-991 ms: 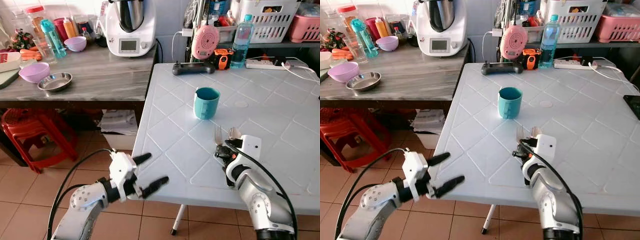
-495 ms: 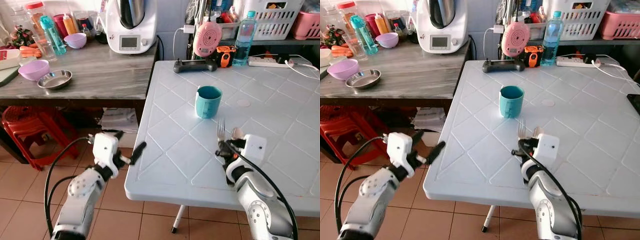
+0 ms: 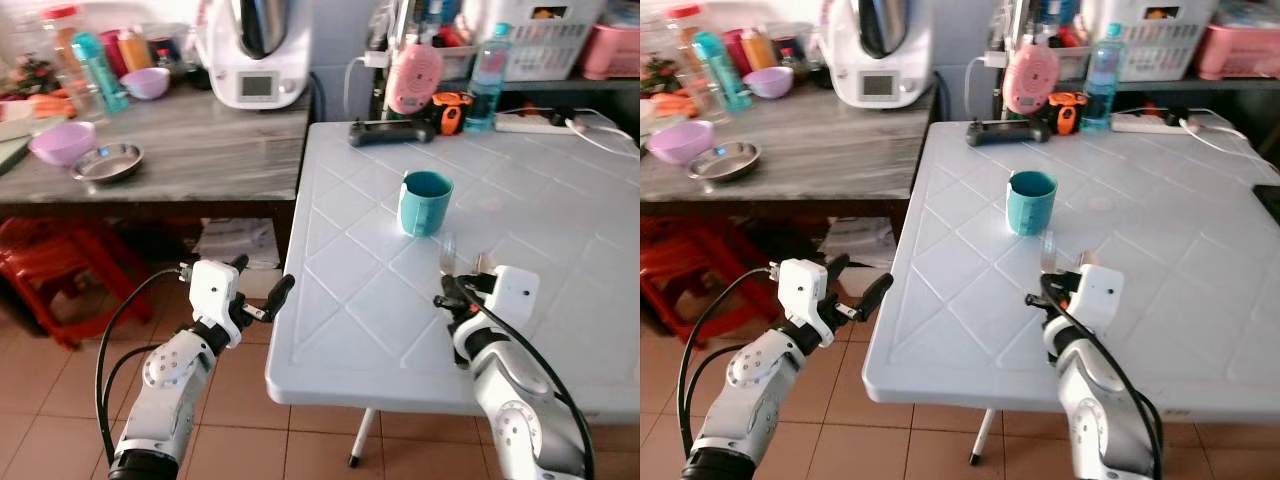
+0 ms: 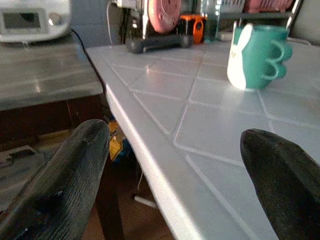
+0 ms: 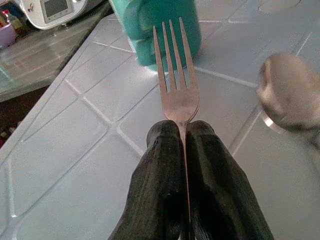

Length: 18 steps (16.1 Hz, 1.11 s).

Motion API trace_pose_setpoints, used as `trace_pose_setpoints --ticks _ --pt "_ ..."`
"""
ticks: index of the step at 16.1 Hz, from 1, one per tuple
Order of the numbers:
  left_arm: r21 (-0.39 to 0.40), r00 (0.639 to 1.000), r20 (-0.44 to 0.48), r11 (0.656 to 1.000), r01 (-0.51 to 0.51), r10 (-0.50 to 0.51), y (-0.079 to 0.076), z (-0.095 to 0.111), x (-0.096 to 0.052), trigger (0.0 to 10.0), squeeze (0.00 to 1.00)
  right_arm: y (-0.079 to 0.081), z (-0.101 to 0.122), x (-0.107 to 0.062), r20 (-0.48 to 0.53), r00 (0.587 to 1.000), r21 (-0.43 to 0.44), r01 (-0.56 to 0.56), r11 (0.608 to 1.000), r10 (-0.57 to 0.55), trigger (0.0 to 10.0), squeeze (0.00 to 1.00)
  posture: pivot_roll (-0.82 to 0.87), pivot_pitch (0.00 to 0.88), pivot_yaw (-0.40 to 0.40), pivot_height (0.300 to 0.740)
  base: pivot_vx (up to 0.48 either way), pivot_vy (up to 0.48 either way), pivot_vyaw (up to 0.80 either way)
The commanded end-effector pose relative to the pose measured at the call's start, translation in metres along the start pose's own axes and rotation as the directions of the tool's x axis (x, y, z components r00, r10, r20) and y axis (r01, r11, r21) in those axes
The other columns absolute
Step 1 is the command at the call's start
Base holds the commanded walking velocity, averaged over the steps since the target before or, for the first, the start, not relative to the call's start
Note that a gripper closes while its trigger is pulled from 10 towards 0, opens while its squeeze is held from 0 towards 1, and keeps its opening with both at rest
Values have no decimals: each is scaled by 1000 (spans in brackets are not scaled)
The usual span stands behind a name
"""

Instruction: Setting the table

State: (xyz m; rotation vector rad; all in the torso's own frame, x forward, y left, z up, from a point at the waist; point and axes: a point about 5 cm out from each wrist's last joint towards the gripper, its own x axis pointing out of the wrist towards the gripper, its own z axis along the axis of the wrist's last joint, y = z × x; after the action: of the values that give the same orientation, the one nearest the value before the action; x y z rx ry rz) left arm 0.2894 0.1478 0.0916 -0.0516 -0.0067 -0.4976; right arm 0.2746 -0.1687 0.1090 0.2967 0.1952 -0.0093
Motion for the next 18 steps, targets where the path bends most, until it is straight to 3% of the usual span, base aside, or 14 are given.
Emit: trace_pose_setpoints --ticks 1,15,18 --pt "15 1000 7 1000 1 -2 3 2 0 10000 0 2 8 -1 37 999 -1 -11 1000 11 10000 0 -8 0 73 740 0 446 0" --pt "21 1000 15 1000 10 -10 -1 1 5 10000 0 5 12 1 78 996 -24 -30 999 32 10000 0 -4 0 76 740 0 466 0" --pt "22 1000 11 1000 9 -9 -3 -1 4 10000 0 5 13 0 91 995 -19 -29 999 31 10000 0 -7 0 75 740 0 480 571"
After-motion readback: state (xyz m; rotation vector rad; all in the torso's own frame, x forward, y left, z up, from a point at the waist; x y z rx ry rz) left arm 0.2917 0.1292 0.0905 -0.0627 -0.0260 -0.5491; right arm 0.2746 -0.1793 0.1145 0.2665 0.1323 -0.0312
